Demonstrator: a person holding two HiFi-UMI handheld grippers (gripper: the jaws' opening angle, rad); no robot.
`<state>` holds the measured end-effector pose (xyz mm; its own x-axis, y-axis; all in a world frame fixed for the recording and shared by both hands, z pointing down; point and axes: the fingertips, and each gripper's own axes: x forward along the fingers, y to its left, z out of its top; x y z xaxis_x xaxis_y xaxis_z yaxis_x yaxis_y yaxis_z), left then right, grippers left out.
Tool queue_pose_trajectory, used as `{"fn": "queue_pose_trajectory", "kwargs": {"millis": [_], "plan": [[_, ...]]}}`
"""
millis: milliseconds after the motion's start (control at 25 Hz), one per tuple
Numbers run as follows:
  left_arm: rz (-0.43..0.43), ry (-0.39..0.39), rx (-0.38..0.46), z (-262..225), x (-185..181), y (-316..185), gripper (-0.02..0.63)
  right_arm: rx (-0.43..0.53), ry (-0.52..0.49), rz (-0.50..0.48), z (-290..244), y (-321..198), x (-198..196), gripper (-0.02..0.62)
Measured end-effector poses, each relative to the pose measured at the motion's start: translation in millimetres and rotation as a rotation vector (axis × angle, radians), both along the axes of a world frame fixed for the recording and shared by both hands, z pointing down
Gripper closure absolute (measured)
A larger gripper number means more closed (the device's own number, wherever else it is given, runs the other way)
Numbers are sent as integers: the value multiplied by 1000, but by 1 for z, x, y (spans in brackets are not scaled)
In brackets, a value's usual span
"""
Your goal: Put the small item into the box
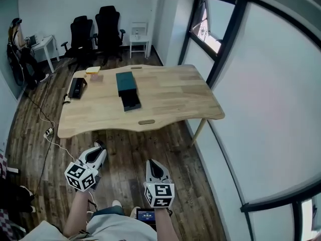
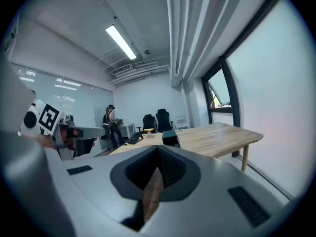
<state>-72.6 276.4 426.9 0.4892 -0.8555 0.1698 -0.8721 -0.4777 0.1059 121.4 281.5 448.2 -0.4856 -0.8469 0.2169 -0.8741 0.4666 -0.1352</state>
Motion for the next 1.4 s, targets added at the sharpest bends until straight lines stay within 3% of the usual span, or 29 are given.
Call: {"fn": "queue_pose_trajectory", "kwargs": {"millis": [560,760,1040,1400], "plan": [[-4,19,33,-14,4,-54,571,0,-47,24,-5,-52,19,591],[-14,36,9,6,-2,-94,571,-57,-52,25,15,-95,16,591],[-19,64,-16,25,-28,-202,571,-106,-24,19,39,-200,-16,591],[42,50,-50,29,-47,-349,571,-148,-7,46,46,-342,-49,591]]}}
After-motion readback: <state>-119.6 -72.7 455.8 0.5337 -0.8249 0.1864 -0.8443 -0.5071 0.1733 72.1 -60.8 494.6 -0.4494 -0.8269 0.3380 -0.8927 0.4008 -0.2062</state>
